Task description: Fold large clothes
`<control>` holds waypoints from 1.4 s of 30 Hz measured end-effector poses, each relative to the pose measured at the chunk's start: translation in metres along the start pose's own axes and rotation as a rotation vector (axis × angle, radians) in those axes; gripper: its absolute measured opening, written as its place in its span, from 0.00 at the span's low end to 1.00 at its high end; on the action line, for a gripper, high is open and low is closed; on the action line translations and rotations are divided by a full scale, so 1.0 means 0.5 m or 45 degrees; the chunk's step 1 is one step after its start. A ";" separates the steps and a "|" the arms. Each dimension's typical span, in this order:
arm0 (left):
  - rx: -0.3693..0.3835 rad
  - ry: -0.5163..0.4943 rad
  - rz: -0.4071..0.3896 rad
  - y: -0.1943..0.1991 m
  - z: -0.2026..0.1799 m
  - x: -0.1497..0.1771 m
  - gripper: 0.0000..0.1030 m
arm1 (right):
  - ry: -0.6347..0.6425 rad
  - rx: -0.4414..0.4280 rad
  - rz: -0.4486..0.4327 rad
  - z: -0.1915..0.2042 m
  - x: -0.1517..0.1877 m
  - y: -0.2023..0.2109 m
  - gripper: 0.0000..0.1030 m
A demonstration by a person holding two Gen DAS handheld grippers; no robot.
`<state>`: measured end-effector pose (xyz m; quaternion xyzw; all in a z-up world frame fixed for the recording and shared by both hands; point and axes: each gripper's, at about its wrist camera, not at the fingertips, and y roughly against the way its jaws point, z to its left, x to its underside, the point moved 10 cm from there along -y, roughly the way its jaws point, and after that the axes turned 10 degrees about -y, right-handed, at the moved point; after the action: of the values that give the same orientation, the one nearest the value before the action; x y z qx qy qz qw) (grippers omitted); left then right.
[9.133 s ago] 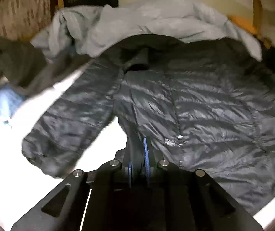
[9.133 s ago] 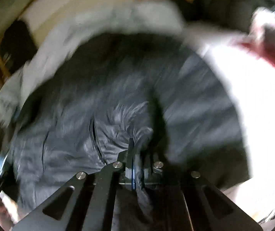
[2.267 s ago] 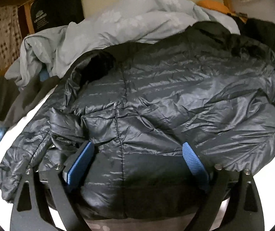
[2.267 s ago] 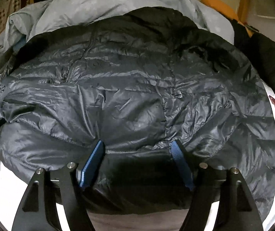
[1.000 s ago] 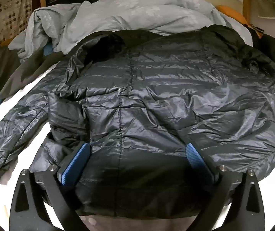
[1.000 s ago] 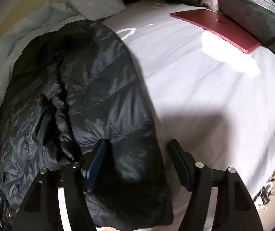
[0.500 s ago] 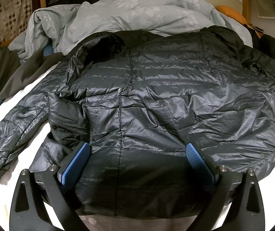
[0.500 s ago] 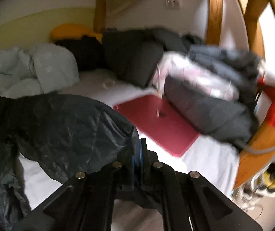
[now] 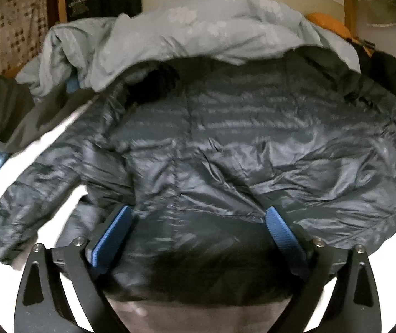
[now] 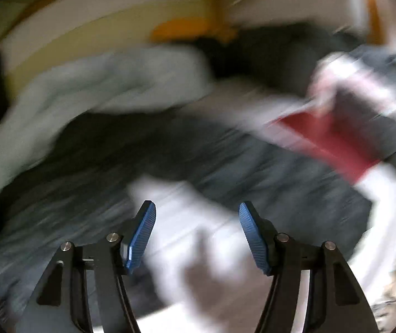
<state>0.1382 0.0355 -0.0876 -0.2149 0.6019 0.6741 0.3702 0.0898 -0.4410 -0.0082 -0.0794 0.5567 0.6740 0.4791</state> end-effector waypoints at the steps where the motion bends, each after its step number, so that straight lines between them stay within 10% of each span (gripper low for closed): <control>1: 0.002 0.009 -0.033 0.018 0.008 -0.008 0.87 | 0.038 -0.052 0.085 0.024 0.043 -0.008 0.62; 5: -0.046 0.086 -0.109 0.088 0.080 -0.028 0.87 | 0.127 -0.058 0.176 0.059 0.125 -0.019 0.62; 11: -0.017 0.342 0.127 0.036 0.173 0.061 0.87 | 0.006 0.016 0.236 0.011 0.164 -0.042 0.63; 14: -0.126 0.181 0.245 0.006 0.159 0.095 0.79 | -0.090 -0.118 0.302 0.000 0.187 -0.030 0.63; 22: -0.083 0.160 0.114 0.031 0.130 0.070 0.73 | 0.011 -0.297 0.442 0.083 0.256 -0.041 0.63; 29: -0.099 -0.239 -0.156 0.117 0.033 0.007 0.68 | 0.667 -0.140 -0.006 0.214 0.269 0.048 0.63; 34: 0.055 -0.470 -0.157 0.134 -0.034 0.010 0.68 | 1.001 -0.060 0.043 0.255 0.357 0.017 0.63; 38: -0.020 -0.582 -0.078 0.104 -0.035 0.038 0.68 | 1.141 0.039 0.064 0.250 0.394 -0.009 0.63; 42: 0.035 -0.534 -0.269 0.180 -0.032 0.003 0.68 | 1.138 0.125 0.007 0.239 0.378 -0.017 0.68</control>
<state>0.0666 0.0200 -0.0329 -0.1268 0.4953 0.6532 0.5584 0.0474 -0.2378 -0.0911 -0.3385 0.7405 0.5476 0.1930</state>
